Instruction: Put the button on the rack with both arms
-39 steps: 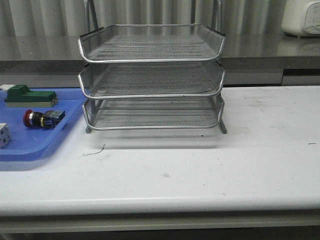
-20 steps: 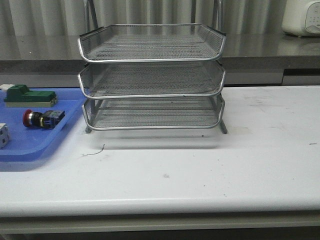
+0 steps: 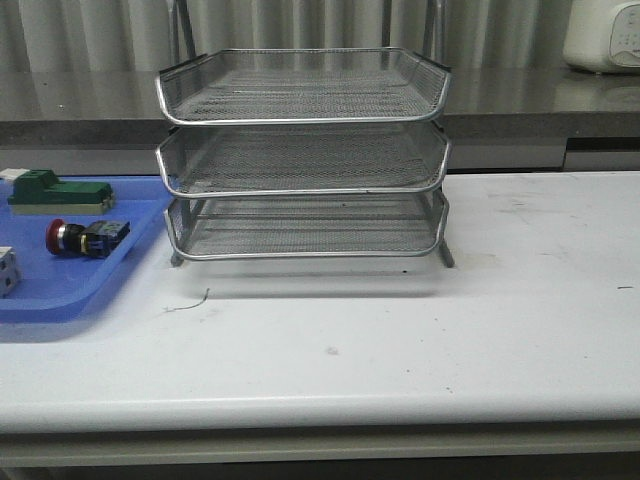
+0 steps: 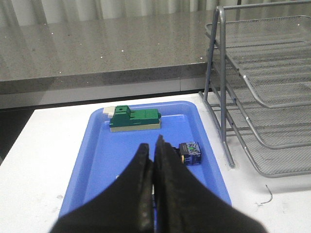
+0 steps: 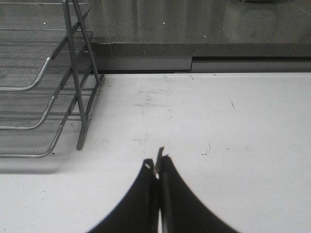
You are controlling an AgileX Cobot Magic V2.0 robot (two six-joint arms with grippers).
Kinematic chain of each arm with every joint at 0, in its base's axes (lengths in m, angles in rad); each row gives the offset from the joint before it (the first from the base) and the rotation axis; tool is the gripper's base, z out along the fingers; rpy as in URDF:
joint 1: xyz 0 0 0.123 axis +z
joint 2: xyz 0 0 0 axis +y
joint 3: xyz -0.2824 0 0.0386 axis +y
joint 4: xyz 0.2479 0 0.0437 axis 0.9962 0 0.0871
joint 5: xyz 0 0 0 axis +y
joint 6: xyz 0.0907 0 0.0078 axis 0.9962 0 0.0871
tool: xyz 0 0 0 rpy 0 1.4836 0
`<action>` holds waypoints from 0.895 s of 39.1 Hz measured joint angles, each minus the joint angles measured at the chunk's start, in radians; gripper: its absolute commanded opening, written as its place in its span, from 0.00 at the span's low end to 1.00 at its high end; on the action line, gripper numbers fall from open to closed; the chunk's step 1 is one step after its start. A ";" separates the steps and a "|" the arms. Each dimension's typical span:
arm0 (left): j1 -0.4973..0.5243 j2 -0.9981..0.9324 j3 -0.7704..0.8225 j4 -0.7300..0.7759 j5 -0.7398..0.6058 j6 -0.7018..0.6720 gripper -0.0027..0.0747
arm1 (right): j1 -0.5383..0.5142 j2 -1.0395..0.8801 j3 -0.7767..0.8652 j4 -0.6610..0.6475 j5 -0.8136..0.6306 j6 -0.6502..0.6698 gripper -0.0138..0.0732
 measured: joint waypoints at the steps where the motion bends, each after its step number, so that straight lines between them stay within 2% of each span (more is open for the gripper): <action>1: 0.000 0.000 0.000 0.000 0.002 0.000 0.22 | 0.000 0.000 0.000 0.000 0.000 0.000 0.25; 4: 0.000 0.001 -0.001 0.000 0.001 0.000 0.43 | 0.000 0.000 0.000 0.000 0.000 0.000 0.43; 5: 0.000 0.001 -0.001 0.000 0.001 0.000 0.55 | 0.000 0.000 0.000 0.000 0.000 0.000 0.53; 6: 0.000 0.001 -0.001 0.000 0.002 0.000 0.64 | 0.000 0.000 0.000 0.000 0.000 0.000 0.59; 9: 0.000 0.001 -0.001 0.000 0.004 0.000 0.81 | 0.000 0.000 0.000 0.000 0.000 0.000 0.77; 11: 0.000 0.001 -0.001 0.000 0.004 0.000 0.87 | 0.000 0.000 0.000 0.000 0.000 0.000 0.85; 21: 0.000 0.001 -0.001 0.000 0.008 0.000 0.83 | 0.000 0.002 0.000 0.000 -0.002 0.000 0.85; 25: 0.000 0.001 -0.001 0.000 0.008 0.000 0.80 | 0.000 0.051 -0.006 0.043 -0.004 0.000 0.85; 35: 0.000 0.001 -0.001 0.000 0.008 0.000 0.78 | 0.000 0.427 -0.095 0.269 -0.027 0.000 0.85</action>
